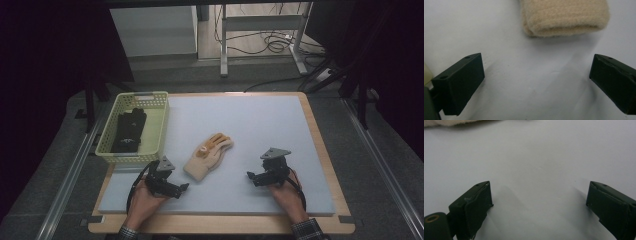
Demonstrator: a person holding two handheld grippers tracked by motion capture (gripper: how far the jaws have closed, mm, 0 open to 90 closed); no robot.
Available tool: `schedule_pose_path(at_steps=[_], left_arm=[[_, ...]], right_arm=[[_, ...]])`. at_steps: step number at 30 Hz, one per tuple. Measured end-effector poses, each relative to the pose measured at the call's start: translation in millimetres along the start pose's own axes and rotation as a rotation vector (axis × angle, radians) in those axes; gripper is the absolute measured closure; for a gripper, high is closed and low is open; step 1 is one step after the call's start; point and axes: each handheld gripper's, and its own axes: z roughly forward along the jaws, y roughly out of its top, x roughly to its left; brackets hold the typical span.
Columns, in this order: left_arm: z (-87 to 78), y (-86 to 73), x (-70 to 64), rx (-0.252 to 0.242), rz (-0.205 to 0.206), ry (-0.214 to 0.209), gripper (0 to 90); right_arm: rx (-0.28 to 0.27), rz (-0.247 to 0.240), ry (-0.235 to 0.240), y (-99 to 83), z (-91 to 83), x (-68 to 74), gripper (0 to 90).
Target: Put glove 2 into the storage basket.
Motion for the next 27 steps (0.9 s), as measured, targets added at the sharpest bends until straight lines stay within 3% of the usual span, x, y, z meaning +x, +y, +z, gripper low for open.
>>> schedule_pose_path(at_steps=[7, 15, 27], left_arm=[[-0.3, 11.8, -4.5, 0.003, -0.009, -0.011, 0.0], [0.5, 39.0, -9.8, -0.005, 0.002, -0.024, 0.0], [26.0, 84.2, -10.9, 0.023, 0.014, -0.025, 0.0]], right_arm=[[-0.001, -0.001, -0.002, -0.1, -0.1, 0.3, 6.0], [-0.001, -0.002, -0.002, -0.1, -0.1, 0.3, 6.0], [-0.001, -0.002, -0.002, -0.2, -0.2, 0.3, 6.1]])
